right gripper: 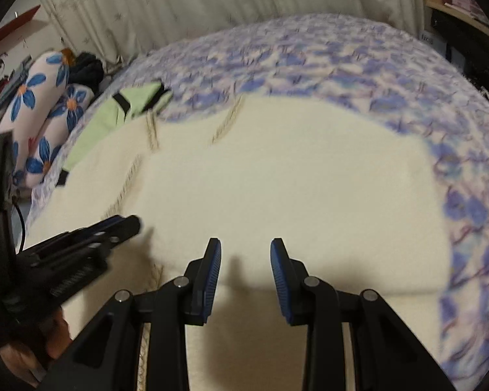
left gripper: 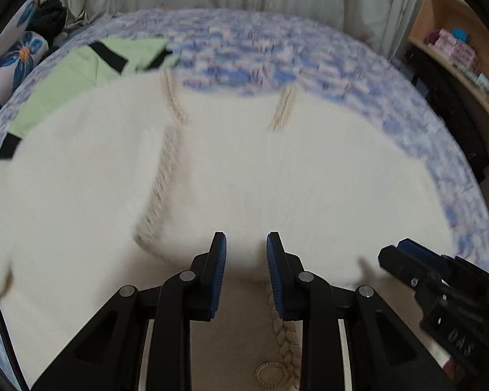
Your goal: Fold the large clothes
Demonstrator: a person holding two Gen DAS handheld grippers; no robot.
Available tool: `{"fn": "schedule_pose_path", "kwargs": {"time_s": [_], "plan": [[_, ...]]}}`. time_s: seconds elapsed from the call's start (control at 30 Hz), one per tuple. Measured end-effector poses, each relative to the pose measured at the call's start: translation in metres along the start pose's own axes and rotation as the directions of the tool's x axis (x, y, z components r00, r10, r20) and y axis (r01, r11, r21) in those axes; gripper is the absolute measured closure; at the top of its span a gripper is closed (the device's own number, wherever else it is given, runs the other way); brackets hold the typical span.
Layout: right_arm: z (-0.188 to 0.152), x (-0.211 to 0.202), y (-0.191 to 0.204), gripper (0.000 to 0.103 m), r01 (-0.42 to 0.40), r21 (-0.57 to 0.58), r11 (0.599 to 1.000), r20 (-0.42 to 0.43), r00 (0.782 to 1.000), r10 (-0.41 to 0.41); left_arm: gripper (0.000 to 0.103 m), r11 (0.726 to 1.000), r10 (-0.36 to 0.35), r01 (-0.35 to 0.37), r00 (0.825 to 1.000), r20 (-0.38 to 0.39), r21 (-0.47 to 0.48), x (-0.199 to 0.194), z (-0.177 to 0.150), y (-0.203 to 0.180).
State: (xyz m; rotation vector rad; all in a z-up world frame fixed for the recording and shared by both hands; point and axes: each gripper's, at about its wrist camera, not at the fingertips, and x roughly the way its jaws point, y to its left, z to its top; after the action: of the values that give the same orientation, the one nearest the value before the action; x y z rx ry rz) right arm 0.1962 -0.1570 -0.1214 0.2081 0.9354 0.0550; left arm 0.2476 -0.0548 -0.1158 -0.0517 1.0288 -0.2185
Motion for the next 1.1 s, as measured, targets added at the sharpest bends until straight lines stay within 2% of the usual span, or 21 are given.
{"fn": "schedule_pose_path", "kwargs": {"time_s": [0.1,0.17,0.2,0.27,0.33,0.37,0.43,0.53,0.63,0.8,1.1], "plan": [[-0.009,0.007,-0.01,0.072,0.001,0.017,1.0,-0.01,1.0,-0.001,0.078,0.998,0.054,-0.054,0.998,0.023,0.033,0.007,-0.007,-0.004],[-0.011,0.003,-0.019,0.072,0.012,0.024,1.0,0.005,1.0,-0.012,0.071,0.997,0.066,-0.067,0.997,0.026,0.042,0.008,-0.006,-0.003],[-0.012,0.0,-0.027,0.072,0.051,0.022,0.998,0.017,0.999,-0.052,0.068,0.997,0.073,-0.073,0.997,0.025,0.038,0.008,-0.006,-0.001],[-0.012,-0.006,-0.049,0.072,0.144,0.032,0.989,0.03,0.989,-0.145,0.054,0.996,0.083,-0.083,0.996,0.022,0.02,0.009,-0.005,0.006],[-0.014,-0.011,-0.073,0.072,0.207,0.072,0.976,0.032,0.977,-0.21,0.054,0.997,0.072,-0.072,0.997,0.019,0.002,0.01,-0.004,0.013],[-0.015,-0.013,-0.086,0.074,0.21,0.1,0.973,0.032,0.976,-0.214,0.054,0.998,0.06,-0.06,0.998,0.019,-0.006,0.009,-0.004,0.017],[-0.017,-0.023,-0.11,0.078,0.16,0.163,0.974,0.035,0.985,-0.168,0.054,0.998,0.057,-0.057,0.998,0.018,-0.007,0.009,-0.003,0.019],[-0.022,-0.035,-0.12,0.077,0.145,0.214,0.966,0.048,0.986,-0.159,0.052,0.998,0.065,-0.065,0.998,0.012,-0.007,0.008,-0.003,0.019],[-0.027,-0.043,-0.12,0.075,0.143,0.25,0.958,0.052,0.986,-0.16,0.043,0.996,0.081,-0.081,0.997,0.002,-0.021,0.001,-0.005,0.02],[-0.043,-0.044,-0.109,0.074,0.144,0.262,0.954,0.021,0.988,-0.154,0.043,0.997,0.07,-0.07,0.998,-0.001,-0.039,-0.015,-0.017,0.021],[-0.059,-0.054,-0.087,0.074,0.144,0.23,0.963,-0.004,0.989,-0.146,0.043,0.996,0.084,-0.083,0.996,0.038,-0.012,-0.058,-0.039,0.012]]}}
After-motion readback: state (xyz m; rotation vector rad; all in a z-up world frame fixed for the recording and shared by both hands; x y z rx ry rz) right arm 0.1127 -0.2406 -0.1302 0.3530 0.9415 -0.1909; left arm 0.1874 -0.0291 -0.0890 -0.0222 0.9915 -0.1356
